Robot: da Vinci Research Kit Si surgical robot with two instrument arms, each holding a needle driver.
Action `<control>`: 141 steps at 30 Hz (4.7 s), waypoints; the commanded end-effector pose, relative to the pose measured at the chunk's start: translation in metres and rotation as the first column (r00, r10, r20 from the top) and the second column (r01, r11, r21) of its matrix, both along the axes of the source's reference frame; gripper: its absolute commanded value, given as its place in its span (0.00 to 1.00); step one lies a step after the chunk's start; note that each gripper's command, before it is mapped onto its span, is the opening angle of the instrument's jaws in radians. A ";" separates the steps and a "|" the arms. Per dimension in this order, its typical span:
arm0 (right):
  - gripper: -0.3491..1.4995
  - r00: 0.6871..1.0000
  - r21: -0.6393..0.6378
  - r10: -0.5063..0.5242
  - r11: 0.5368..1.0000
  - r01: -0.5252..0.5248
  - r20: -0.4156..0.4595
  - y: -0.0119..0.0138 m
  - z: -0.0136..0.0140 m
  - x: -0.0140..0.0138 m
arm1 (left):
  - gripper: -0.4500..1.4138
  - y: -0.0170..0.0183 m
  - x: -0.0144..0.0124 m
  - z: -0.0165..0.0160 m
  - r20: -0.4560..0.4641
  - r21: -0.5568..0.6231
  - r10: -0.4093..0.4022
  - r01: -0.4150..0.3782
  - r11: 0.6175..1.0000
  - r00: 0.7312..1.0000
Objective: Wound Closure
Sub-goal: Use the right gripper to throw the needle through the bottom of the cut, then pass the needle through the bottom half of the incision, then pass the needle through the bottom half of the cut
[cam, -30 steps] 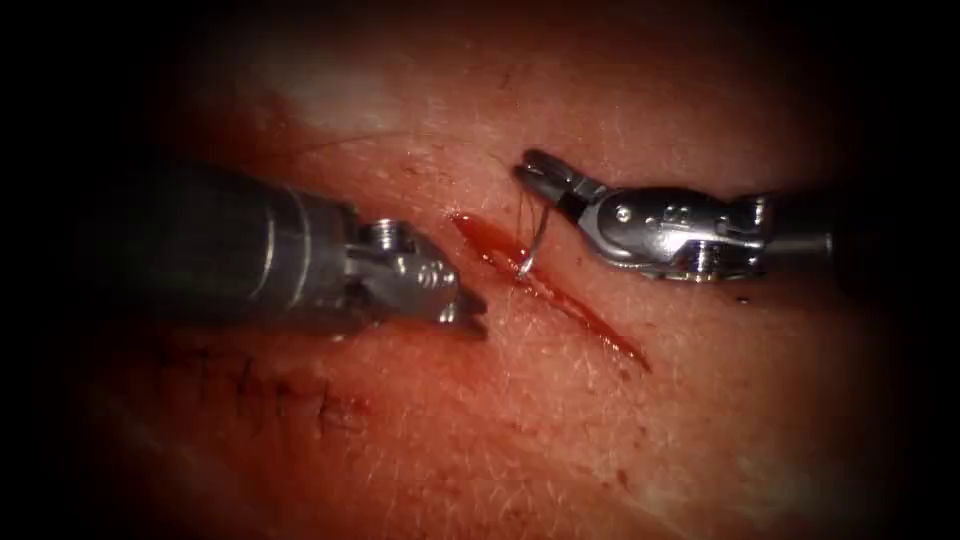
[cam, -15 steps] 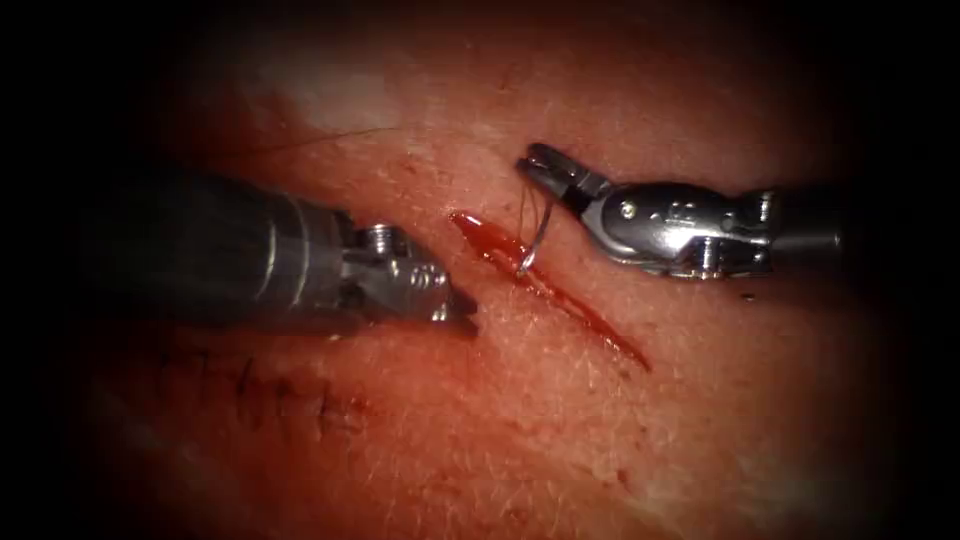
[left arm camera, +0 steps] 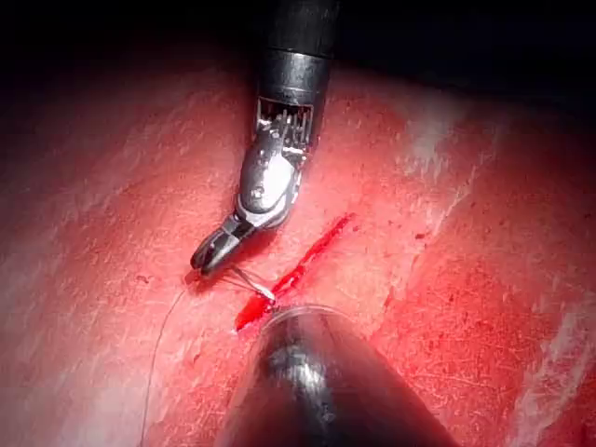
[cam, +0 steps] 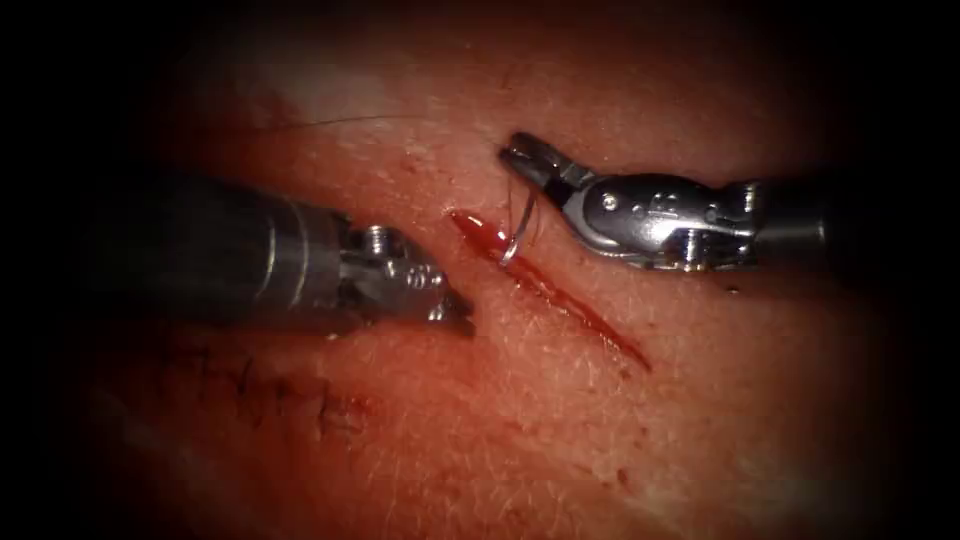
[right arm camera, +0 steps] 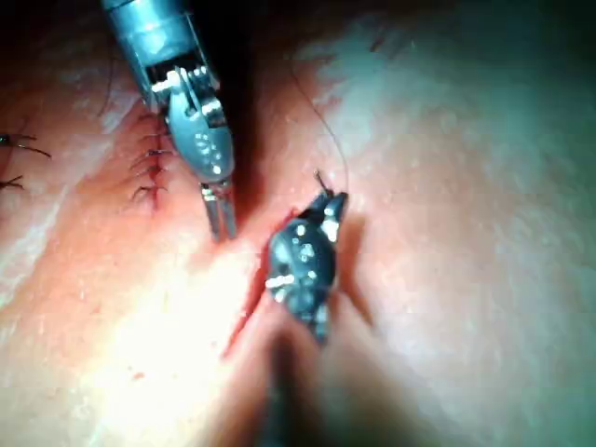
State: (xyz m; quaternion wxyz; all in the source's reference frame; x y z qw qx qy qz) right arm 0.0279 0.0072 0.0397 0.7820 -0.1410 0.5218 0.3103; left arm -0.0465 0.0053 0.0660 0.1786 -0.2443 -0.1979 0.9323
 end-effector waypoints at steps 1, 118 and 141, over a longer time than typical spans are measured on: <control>0.00 1.000 0.002 -0.008 1.000 0.008 -0.002 -0.0007 0.0005 0.0003 | 0.12 -0.0005 -0.0005 0.0007 -0.001 0.003 -0.003 0.003 1.000 1.000; 0.00 0.989 0.286 -0.010 0.957 0.053 -0.148 -0.0092 -0.0018 0.0058 | 0.08 0.0000 0.0008 0.0030 0.013 0.025 -0.002 0.002 1.000 1.000; 0.00 0.993 0.227 -0.028 0.973 0.053 -0.114 -0.0128 -0.0052 0.0067 | 0.08 0.0000 0.0010 0.0030 0.014 0.030 -0.004 0.004 1.000 1.000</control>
